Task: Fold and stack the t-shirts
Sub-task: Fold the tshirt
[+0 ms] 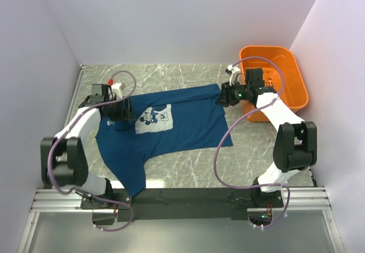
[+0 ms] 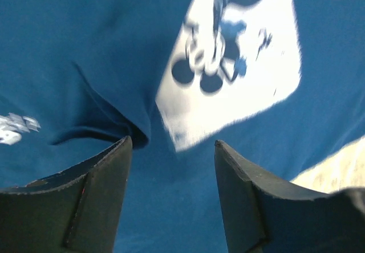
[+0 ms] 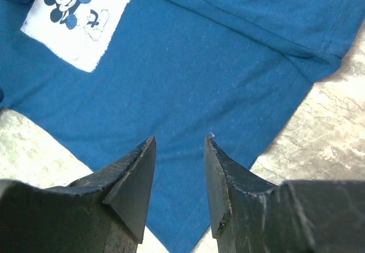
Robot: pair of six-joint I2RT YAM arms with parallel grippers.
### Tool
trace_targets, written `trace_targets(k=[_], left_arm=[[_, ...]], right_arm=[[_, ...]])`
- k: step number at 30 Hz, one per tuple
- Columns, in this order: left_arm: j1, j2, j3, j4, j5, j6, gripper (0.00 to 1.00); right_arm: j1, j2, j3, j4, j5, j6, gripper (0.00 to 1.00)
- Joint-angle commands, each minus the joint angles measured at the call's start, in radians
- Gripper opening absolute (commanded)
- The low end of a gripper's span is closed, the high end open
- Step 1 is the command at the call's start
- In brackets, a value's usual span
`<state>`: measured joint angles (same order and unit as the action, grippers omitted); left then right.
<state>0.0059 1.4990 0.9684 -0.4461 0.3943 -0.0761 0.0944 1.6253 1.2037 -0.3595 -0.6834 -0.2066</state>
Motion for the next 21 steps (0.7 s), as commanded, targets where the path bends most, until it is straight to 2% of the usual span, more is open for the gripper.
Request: trace_targets(k=[1,10,15,21], left_arm=[[0.011,-0.092,0.012,0.104,-0.080,-0.051,0.65],[0.048,0.157,0.168,0.055,-0.173,-0.134,0.62],[0.048,0.243,0.230,0.040,-0.152,-0.136,0.60],[0.049,0.322,0.233,0.027,-0.094,-0.111,0.56]], right_arm=[[-0.010,-0.044,-0.010,0.028,-0.019,-0.001,0.47],[-0.010,-0.041,-0.009,0.022,-0.018,0.001,0.47],[-0.010,-0.042,-0.009,0.022,-0.011,-0.001,0.47],[-0.012,-0.041,-0.006,0.017,-0.008,0.001,0.47]])
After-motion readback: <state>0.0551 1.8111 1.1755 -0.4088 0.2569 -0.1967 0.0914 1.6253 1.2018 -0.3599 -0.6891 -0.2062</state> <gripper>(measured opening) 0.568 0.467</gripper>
